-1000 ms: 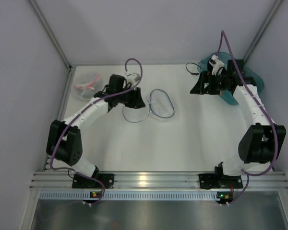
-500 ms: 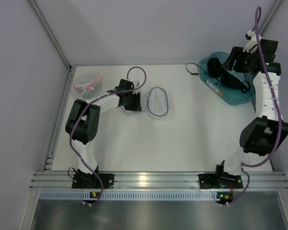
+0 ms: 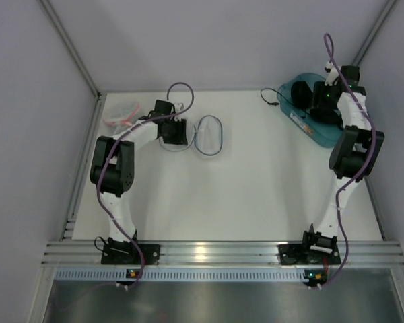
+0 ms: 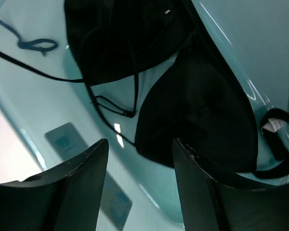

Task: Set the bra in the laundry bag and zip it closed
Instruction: Move the laundry bag to the center of the board, then pick up the bra from the bin.

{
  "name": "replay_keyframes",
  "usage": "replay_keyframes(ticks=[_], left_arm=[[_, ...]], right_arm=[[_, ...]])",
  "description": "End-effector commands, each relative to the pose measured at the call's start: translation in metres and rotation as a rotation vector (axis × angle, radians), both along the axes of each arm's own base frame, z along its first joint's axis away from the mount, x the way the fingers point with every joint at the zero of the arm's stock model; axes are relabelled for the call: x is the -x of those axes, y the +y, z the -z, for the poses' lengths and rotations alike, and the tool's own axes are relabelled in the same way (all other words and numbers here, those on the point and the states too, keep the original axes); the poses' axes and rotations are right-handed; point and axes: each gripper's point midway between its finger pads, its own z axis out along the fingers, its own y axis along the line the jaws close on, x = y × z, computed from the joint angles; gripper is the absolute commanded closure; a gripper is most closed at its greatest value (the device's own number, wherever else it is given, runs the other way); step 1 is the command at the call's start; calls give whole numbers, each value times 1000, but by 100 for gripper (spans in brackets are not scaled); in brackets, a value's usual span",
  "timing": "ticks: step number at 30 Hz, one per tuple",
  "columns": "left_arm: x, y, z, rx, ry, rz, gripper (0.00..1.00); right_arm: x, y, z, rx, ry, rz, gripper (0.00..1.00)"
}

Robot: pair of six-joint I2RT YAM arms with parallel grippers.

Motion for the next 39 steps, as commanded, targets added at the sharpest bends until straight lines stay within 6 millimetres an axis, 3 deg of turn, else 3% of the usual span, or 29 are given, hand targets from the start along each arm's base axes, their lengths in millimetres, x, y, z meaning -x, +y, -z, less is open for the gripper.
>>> replay_keyframes(ticks=[1, 4, 10, 18, 22, 25, 26, 27, 28, 33, 39], left_arm=[[2, -18, -46, 97, -44, 91, 51], [13, -23, -58, 154, -21, 122, 51], [27, -25, -62, 255, 57, 96, 48], [28, -16, -79, 288, 53, 80, 48], [29, -10, -76, 279, 57, 65, 48], [31, -10, -78, 289, 61, 58, 48], [32, -9, -77, 286, 64, 56, 48], [32, -9, -78, 284, 58, 54, 48], [32, -8, -79, 278, 52, 57, 48], [35, -7, -82, 276, 45, 60, 48], [30, -9, -81, 284, 49, 58, 49]], right_arm=[[-21, -20, -22, 123, -83, -57, 43], [-19, -21, -6, 147, -48, -101, 42], [-13, -22, 21, 159, 19, -129, 38], [-4, -30, 46, 208, 98, -158, 37], [-1, -30, 41, 228, 99, -182, 38], [7, -18, 33, 196, 93, -236, 35], [9, -17, 30, 194, 86, -243, 31], [11, -13, 30, 186, 81, -256, 20], [12, -12, 18, 194, 57, -262, 15], [18, -11, -6, 246, 17, -332, 3], [17, -33, 10, 367, 61, -405, 6]])
